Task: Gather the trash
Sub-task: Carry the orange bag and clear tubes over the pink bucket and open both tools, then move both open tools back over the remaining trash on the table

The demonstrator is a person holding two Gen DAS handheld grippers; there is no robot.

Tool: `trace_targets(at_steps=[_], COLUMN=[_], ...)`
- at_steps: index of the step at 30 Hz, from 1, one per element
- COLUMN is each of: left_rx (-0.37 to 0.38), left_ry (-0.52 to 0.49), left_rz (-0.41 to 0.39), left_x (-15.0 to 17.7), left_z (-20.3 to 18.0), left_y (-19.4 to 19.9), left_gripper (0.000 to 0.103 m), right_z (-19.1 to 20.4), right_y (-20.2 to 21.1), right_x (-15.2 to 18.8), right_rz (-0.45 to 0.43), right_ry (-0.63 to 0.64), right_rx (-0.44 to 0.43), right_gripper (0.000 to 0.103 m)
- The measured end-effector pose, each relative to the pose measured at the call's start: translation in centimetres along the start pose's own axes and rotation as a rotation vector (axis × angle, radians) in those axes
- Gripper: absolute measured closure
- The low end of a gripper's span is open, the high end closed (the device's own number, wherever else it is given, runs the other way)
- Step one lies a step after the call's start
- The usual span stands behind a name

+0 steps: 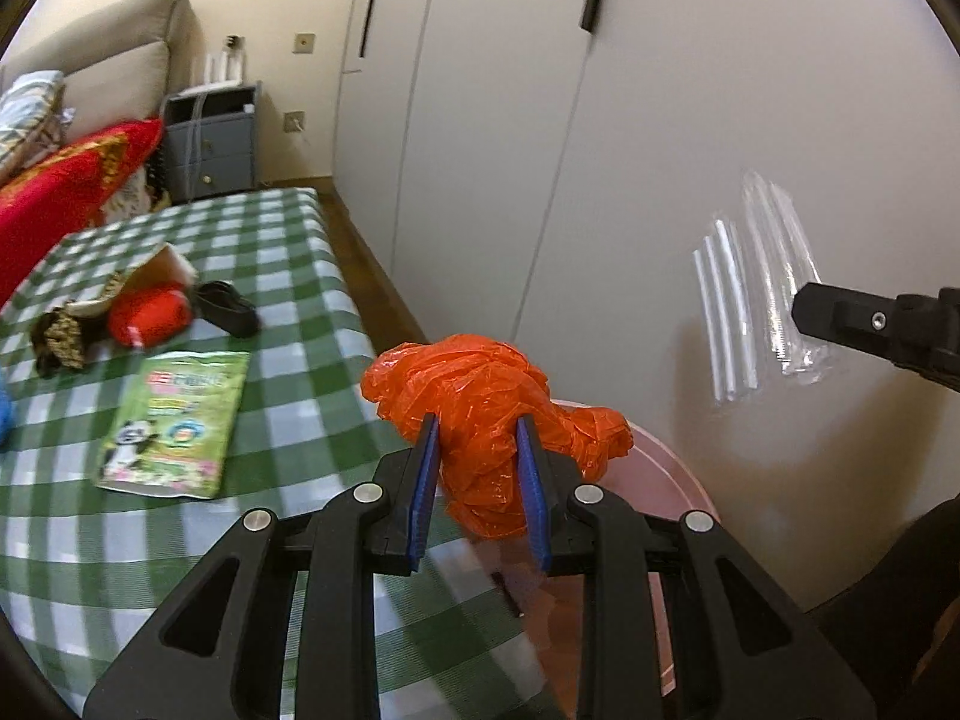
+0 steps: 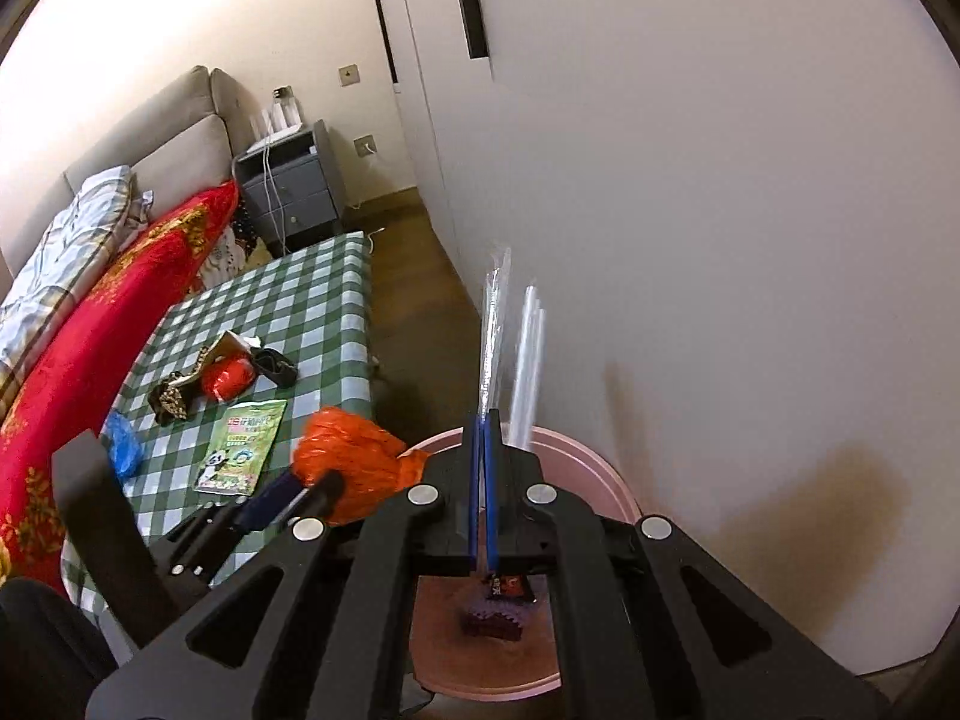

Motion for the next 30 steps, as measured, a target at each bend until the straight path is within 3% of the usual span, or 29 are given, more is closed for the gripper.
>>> trace_targets(at_steps=[4, 7, 9, 11, 20, 30], left_rx=[0.081, 0.132, 0.116, 0.107, 0.040, -0.125], left_ry=[-0.003, 0.058, 0.082, 0.097, 0.118, 0.178], left_rz=[0.021, 0.045, 0.054, 0.051, 0.009, -0.059], left_x=[0.2, 0.8, 1.1, 1.2, 1.3, 1.1], left_z=[-1.1, -0.8, 0.0, 0.6, 3.1, 8.1], left_y=[-1.4, -2.2, -2.2, -1.8, 1.0, 4.2], left_gripper=[0.072, 0.065, 0.065, 0.065, 0.065, 0.066], right_z=[-0.5, -1.0, -1.1, -1.0, 0.4, 2.7], right_y=[-0.1, -0.5, -0.5, -0.5, 0.0, 0.4], right_x=[0.0, -0.1, -0.1, 0.0, 0.7, 1.6], right_rz=[0.003, 0.015, 0.012, 0.007, -0.011, -0.039], right_ry=[-0.011, -0.042, -0.046, -0.038, 0.007, 0.042], right_rx=[0.019, 0.031, 0.038, 0.047, 0.011, -0.061], right_gripper=[0.100, 0.096, 0.092, 0.076, 0.075, 0.075])
Point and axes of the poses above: each gripper's, at about its wrist camera, not at the fingertips, and y roughly against the way its jaws point, z to its left, x to its underside, the point moved 5 cm from there along -y, roughly the way its jaws point, and after that the axes turned 12 degrees about -y, right-handed, at the moved point
